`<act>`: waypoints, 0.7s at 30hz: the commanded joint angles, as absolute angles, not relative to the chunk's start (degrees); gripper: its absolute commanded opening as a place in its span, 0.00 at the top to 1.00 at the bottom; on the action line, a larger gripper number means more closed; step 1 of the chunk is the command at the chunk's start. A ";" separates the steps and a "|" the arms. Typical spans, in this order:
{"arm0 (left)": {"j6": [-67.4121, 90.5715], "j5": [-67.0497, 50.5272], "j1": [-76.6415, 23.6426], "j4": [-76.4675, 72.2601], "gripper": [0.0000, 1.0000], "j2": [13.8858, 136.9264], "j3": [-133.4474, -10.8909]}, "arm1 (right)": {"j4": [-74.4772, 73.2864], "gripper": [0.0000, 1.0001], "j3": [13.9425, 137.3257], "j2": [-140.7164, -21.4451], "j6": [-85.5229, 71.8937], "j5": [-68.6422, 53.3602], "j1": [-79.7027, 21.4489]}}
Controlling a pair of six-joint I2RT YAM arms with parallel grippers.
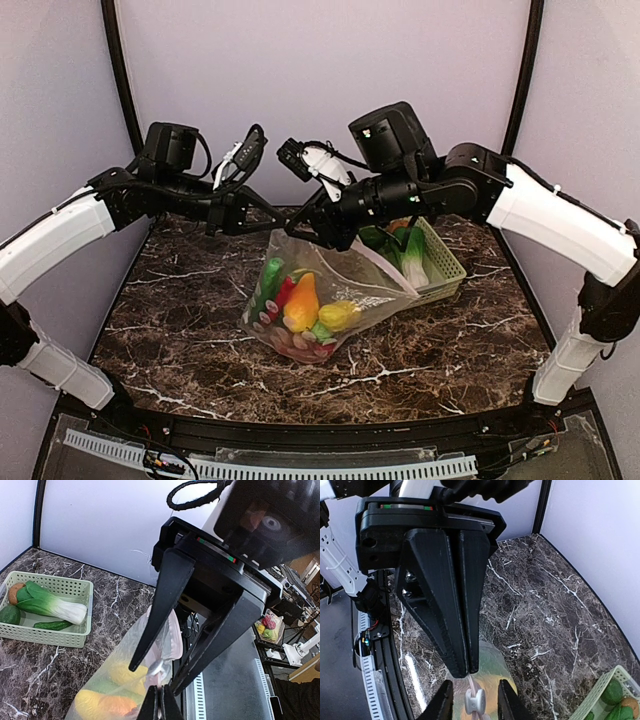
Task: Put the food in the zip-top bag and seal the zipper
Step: Zip the zipper on the zipper food storage bag.
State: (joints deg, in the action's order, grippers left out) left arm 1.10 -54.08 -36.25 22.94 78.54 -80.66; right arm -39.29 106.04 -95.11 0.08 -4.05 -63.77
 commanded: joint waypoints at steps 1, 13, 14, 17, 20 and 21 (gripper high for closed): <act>0.53 -54.62 -36.39 22.69 0.99 78.30 -82.79 | -39.02 0.75 107.69 -95.38 1.38 -2.99 -64.24; 0.35 -49.98 -36.36 24.26 0.99 78.02 -83.71 | -38.86 0.92 105.36 -92.42 1.46 -2.39 -64.17; 0.35 -49.30 -36.38 24.39 0.99 78.00 -83.78 | -38.77 0.92 105.03 -91.92 1.41 -2.50 -64.18; -1.05 -47.90 -36.39 25.19 0.99 78.09 -84.05 | -38.63 0.93 104.03 -90.46 1.15 -2.47 -64.25; -1.20 -46.33 -36.28 25.43 0.99 77.93 -84.11 | -38.51 0.93 102.64 -88.97 0.78 -2.38 -64.20; -1.09 -46.06 -36.29 25.41 0.99 77.89 -84.11 | -38.43 0.93 102.13 -88.50 0.67 -2.30 -64.19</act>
State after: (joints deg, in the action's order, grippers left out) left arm 0.03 -49.60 -37.15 24.21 78.70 -82.32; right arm -38.30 103.90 -92.97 1.41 -2.76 -63.79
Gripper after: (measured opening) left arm 0.009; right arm 0.081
